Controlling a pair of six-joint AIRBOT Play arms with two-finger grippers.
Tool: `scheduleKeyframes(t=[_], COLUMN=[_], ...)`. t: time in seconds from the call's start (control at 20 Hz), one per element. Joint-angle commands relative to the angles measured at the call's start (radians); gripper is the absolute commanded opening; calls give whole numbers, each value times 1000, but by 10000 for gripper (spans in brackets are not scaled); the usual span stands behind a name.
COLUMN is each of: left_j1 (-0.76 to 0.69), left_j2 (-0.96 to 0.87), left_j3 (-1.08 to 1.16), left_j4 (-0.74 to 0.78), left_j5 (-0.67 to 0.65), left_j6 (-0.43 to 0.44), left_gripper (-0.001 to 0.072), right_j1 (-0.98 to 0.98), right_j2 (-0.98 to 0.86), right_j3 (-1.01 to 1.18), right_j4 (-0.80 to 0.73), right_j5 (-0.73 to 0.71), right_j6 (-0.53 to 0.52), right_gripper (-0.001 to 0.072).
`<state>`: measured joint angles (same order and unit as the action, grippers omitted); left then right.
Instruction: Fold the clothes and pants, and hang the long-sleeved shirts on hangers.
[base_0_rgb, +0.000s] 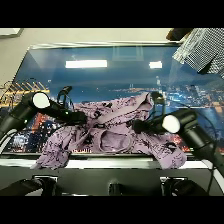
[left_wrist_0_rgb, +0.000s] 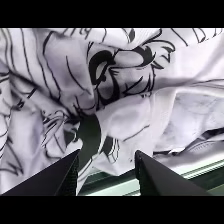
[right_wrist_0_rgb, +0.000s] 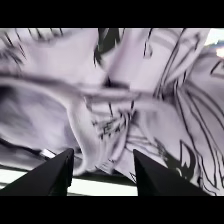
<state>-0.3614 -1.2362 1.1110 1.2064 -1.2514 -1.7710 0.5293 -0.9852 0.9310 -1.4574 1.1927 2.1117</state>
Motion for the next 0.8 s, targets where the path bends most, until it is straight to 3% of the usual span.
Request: scheduleKeyframes(t=[0.0, 0.1, 0.2, 0.35, 0.4, 0.45, 0.5, 0.55, 0.75], left_j1=[-81, -119, -143, -162, -164, -171, -176, -185, -277], left_j2=[41, 37, 37, 35, 34, 34, 34, 34, 34], left_j3=[1, 1, 1, -3, -12, -23, -35, -47, -84], left_j4=[114, 131, 142, 141, 139, 138, 134, 133, 129], left_j5=[3, 5, 5, 16, 27, 38, 47, 52, 118], left_j6=[-82, -101, -126, -130, -134, -140, -142, -141, -142], left_gripper=[407, 413, 558, 583, 583, 583, 583, 583, 583], right_j1=[179, 227, 230, 227, 227, 228, 229, 229, 228], right_j2=[-78, -149, -212, -283, -299, -304, -301, -291, -227], right_j3=[6, 6, 6, 6, 6, 6, 7, 7, 7], right_j4=[-157, -202, -239, -291, -279, -262, -256, -256, -259], right_j5=[4, -33, -57, -85, -86, -86, -88, -84, -52], right_j6=[119, 181, 235, 285, 287, 287, 287, 294, 335], right_gripper=[452, 452, 452, 442, 407, 324, 138, 38, 37])
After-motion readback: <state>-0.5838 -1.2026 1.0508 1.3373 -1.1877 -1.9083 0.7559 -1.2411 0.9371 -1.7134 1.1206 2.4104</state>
